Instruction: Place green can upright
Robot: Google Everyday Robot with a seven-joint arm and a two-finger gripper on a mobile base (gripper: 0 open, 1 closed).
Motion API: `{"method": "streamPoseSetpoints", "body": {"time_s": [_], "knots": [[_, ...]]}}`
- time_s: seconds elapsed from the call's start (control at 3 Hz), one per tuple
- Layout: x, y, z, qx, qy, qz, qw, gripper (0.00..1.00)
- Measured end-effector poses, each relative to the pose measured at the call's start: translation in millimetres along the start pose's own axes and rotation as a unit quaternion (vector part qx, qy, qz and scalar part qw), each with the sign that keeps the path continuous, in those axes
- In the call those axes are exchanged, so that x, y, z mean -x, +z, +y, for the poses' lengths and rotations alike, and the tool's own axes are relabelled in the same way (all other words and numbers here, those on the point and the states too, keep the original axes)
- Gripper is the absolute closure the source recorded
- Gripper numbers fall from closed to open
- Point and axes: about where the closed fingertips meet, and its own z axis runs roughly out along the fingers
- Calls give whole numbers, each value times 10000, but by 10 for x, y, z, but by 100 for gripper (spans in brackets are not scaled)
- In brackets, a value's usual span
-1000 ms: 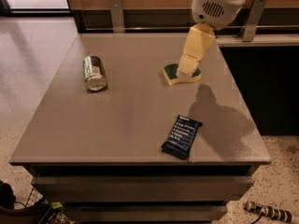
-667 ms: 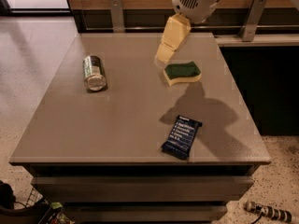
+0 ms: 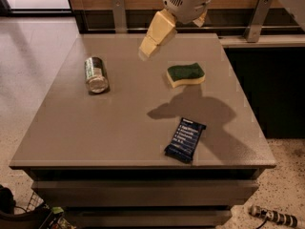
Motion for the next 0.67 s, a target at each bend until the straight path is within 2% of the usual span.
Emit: {"method": "streamPoseSetpoints", "body": {"time_s": [0.33, 0.67], "knots": [[17, 11, -2, 3, 36, 10, 10000, 0], [232, 151, -30, 34, 474, 117, 9988, 0]]}}
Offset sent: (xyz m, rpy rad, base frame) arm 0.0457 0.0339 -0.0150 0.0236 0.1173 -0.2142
